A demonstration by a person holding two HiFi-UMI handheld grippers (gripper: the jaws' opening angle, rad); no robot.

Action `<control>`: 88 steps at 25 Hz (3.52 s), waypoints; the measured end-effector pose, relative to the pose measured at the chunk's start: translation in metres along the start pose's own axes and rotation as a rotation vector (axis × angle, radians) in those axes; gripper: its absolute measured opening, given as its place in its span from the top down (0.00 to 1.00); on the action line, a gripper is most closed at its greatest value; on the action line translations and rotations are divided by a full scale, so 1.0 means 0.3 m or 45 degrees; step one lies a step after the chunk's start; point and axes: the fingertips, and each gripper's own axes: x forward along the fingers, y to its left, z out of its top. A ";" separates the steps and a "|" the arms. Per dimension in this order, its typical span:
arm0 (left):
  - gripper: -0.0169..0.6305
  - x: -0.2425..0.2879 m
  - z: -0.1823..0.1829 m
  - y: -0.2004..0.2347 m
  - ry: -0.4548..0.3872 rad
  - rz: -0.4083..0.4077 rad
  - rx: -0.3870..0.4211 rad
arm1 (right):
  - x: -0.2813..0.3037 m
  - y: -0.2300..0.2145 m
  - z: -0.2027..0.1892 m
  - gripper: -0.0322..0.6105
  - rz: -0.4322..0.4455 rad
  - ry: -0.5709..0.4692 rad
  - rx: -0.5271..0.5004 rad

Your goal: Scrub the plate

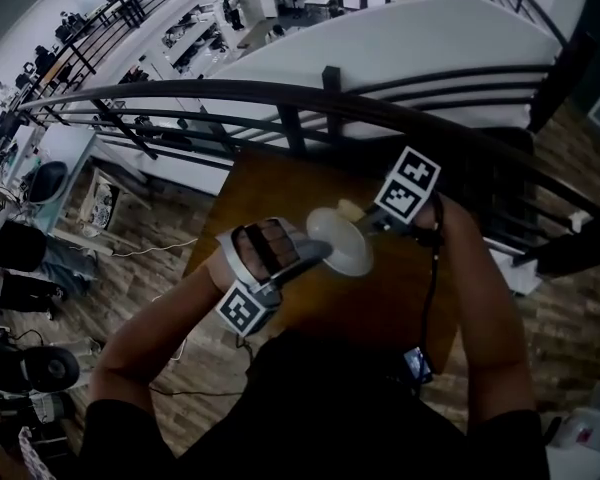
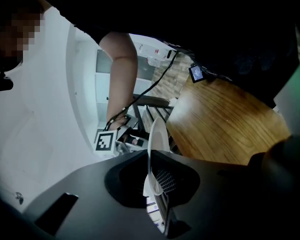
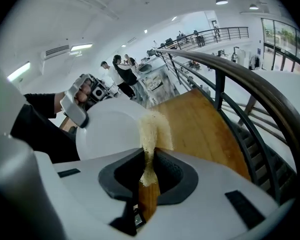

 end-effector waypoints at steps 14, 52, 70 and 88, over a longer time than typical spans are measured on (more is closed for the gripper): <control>0.94 0.056 0.085 0.019 -0.077 -0.031 -0.001 | -0.099 0.262 0.150 0.86 0.069 -0.112 -0.266; 0.94 -0.044 -0.128 -0.009 0.162 -0.052 -0.077 | -0.087 0.395 0.030 0.86 0.010 -0.033 -0.372; 0.94 -0.040 0.068 0.067 -0.032 -0.001 0.028 | -0.085 0.113 0.049 0.86 -0.014 -0.043 -0.124; 0.94 -0.062 -0.022 -0.015 0.069 -0.047 -0.081 | -0.085 0.419 0.010 0.86 0.161 -0.068 -0.317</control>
